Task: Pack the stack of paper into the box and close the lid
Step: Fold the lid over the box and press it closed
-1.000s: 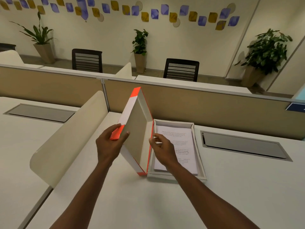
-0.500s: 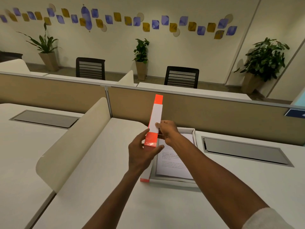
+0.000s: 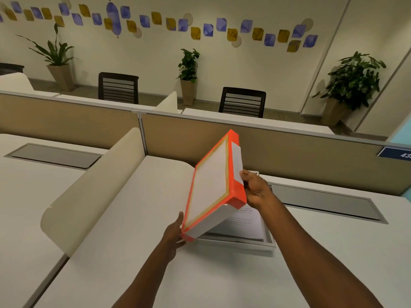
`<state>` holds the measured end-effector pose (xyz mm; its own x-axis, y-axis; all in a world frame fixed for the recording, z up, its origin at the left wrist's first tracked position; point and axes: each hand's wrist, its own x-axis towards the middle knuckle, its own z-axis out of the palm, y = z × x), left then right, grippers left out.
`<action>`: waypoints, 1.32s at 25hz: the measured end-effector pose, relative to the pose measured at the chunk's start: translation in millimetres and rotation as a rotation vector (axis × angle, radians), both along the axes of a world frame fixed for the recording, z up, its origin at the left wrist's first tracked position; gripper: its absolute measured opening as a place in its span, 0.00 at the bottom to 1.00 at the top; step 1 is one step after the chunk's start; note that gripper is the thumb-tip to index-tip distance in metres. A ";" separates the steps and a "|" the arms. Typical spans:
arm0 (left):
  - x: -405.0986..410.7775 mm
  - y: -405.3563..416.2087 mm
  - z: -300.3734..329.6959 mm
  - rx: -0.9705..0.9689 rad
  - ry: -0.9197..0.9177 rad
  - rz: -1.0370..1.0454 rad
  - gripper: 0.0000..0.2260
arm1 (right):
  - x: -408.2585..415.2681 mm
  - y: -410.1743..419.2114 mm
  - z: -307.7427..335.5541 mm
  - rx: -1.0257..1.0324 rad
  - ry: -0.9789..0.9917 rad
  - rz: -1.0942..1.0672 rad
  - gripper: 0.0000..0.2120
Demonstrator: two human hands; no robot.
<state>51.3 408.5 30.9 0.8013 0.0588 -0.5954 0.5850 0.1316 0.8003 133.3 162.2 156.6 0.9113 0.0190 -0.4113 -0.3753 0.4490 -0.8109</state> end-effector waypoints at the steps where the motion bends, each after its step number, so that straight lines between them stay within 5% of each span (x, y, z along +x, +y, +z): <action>1: -1.5 -3.3 -4.6 -0.039 -0.004 -0.008 0.24 | -4.7 -9.3 -6.2 0.011 0.010 0.004 0.14; 11: 0.7 -30.7 -7.4 0.255 -0.281 -0.109 0.25 | -36.4 -65.6 -44.8 -0.427 0.055 -0.169 0.11; 24: -8.8 -65.8 2.1 0.405 -0.331 -0.240 0.30 | -66.1 -89.9 -115.3 -0.934 0.083 0.034 0.23; 33: -15.6 -61.5 -1.8 0.446 -0.369 -0.254 0.29 | -81.0 -80.4 -120.1 -1.049 0.102 0.106 0.28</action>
<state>35.7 347.1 29.1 0.9707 0.0189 -0.2396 0.2296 -0.3675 0.9013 52.3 81.8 36.5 0.8859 -0.3126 -0.3428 -0.4601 -0.4970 -0.7358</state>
